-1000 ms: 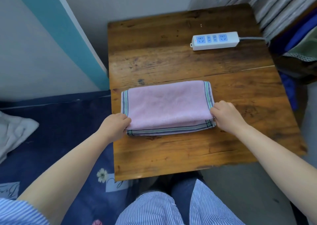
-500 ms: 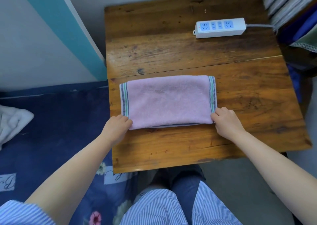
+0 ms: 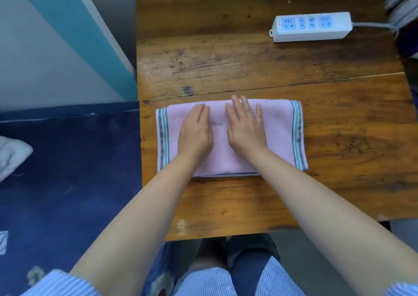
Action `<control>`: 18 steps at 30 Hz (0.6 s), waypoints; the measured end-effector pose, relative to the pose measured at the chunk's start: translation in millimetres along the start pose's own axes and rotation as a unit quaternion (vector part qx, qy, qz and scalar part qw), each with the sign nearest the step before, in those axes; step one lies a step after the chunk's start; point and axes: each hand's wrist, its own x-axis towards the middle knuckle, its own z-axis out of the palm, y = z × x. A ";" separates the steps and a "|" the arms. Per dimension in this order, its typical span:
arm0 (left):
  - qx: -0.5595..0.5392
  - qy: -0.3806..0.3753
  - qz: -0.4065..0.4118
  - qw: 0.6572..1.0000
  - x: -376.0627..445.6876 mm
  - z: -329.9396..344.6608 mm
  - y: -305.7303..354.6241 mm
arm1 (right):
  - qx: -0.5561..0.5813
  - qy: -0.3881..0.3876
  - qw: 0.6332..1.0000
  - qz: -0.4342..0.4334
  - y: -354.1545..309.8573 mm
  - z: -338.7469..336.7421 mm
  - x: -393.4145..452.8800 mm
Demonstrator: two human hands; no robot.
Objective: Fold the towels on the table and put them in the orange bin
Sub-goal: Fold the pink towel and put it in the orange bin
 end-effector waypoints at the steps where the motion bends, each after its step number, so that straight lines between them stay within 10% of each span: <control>1: 0.021 -0.002 -0.006 1.000 5.9 7.1 -2.6 | -0.006 -0.003 1.000 -0.001 0.2 6.7 4.8; 18: 0.170 0.000 -0.102 0.980 14.4 -3.0 -54.4 | 0.051 0.015 0.971 0.234 107.1 10.2 -38.8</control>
